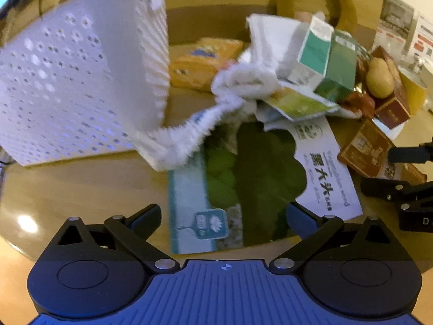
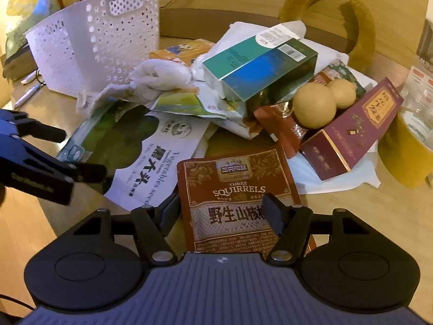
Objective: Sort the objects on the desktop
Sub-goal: 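Move the right tool down over the brown SQUIRRELS snack bag, then grasp the white paper liner with the left tool while the right tool grasps the snack bag, then lift the white liner with the left tool while the right tool lifts the snack bag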
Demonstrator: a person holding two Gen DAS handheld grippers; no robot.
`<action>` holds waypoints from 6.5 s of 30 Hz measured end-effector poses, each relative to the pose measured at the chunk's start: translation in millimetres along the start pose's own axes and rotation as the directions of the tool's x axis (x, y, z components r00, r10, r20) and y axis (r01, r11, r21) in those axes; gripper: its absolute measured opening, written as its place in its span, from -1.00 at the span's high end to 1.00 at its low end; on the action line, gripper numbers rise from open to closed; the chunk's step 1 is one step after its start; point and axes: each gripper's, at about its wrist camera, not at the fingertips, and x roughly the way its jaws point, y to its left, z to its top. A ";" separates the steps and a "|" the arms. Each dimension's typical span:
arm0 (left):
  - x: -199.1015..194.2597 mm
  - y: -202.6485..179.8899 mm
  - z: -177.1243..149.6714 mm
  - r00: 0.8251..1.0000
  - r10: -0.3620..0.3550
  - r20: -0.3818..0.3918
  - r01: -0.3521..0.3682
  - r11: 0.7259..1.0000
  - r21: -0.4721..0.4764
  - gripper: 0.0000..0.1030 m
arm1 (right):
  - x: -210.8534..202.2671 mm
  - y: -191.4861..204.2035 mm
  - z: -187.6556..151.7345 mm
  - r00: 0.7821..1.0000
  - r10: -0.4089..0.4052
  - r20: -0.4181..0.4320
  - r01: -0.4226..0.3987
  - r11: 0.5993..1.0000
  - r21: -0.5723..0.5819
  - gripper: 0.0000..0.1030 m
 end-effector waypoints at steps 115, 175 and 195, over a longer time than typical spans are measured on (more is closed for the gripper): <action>11.9 -16.9 29.6 0.998 -0.024 0.053 0.026 0.999 -0.045 0.31 | -5.1 -50.0 -23.2 0.999 -0.049 0.004 0.049 0.996 0.073 -0.50; -35.2 -40.1 85.3 0.961 -0.111 0.254 0.106 0.994 0.036 0.90 | -30.3 -13.5 50.3 0.982 -0.175 -0.076 0.184 0.975 0.127 -1.00; -30.8 -24.3 72.6 0.968 -0.106 0.228 0.102 0.994 0.028 0.87 | 15.2 11.7 -2.0 0.957 -0.260 -0.126 0.287 0.910 0.301 -1.00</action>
